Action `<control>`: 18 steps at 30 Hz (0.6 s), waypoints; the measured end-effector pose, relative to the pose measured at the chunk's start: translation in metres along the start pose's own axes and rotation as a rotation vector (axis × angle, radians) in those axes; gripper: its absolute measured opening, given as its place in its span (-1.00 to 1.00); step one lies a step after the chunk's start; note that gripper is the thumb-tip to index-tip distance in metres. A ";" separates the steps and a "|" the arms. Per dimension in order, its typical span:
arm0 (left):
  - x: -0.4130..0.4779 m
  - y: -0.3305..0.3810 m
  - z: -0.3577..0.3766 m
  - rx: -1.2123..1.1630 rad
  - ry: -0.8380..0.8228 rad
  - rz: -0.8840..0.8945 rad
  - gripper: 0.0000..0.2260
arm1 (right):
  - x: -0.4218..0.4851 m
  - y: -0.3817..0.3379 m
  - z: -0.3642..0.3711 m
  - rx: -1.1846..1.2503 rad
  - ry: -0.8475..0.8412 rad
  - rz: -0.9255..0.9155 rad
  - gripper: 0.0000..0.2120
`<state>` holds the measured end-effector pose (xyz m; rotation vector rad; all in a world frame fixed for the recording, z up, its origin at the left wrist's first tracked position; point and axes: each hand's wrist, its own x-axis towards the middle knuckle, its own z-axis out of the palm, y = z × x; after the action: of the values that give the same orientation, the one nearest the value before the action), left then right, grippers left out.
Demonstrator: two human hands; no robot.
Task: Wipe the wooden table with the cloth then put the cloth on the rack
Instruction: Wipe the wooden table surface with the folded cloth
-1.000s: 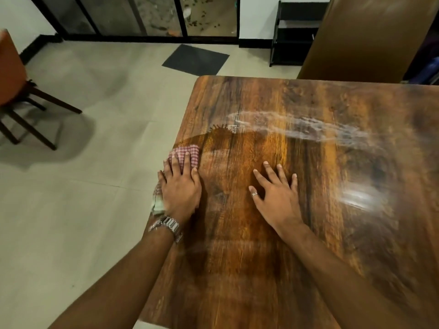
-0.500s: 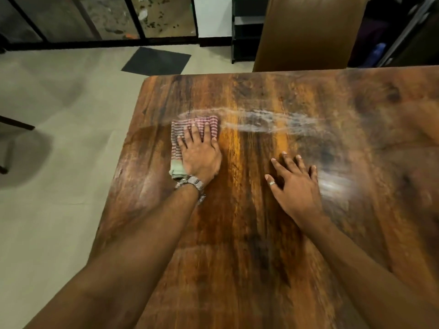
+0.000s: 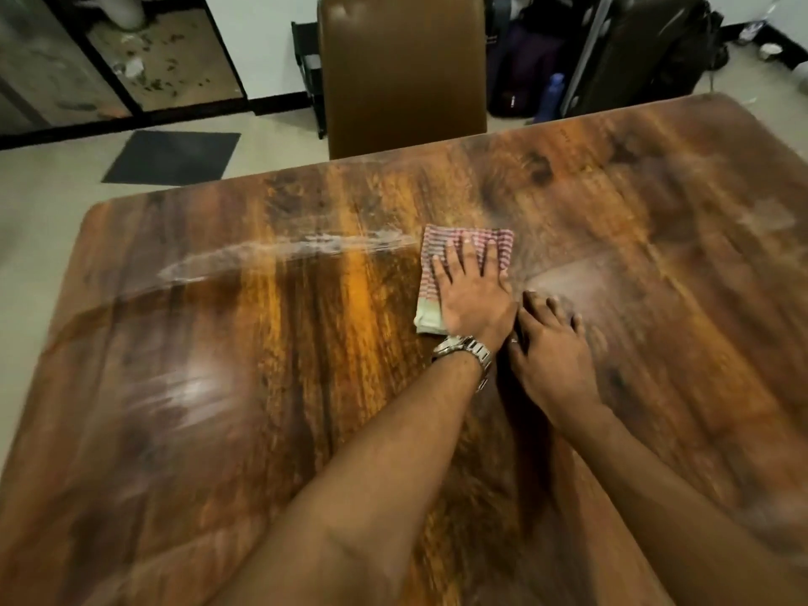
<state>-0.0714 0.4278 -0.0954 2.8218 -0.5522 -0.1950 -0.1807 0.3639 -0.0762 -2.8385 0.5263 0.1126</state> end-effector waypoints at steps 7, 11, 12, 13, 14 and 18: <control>0.069 0.047 0.009 -0.011 -0.046 0.092 -0.51 | 0.019 0.029 -0.008 -0.045 0.014 0.059 -0.50; 0.102 0.025 0.000 -0.058 -0.032 0.077 -0.52 | 0.029 0.011 -0.006 -0.073 0.034 0.100 -0.48; 0.107 0.011 -0.005 -0.061 -0.017 0.065 -0.51 | 0.034 0.002 -0.005 -0.071 0.029 0.099 -0.51; 0.110 -0.007 -0.010 -0.065 -0.004 0.047 -0.51 | 0.040 -0.007 -0.003 -0.071 0.022 0.088 -0.53; 0.110 -0.025 -0.016 -0.073 0.002 0.029 -0.51 | 0.046 -0.018 -0.002 -0.074 0.013 0.068 -0.54; 0.084 -0.137 -0.044 -0.079 0.051 -0.110 -0.50 | 0.065 -0.096 0.013 -0.051 -0.023 -0.028 -0.53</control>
<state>0.0615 0.5277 -0.0976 2.7739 -0.3703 -0.1620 -0.0852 0.4318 -0.0742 -2.8895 0.4858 0.1555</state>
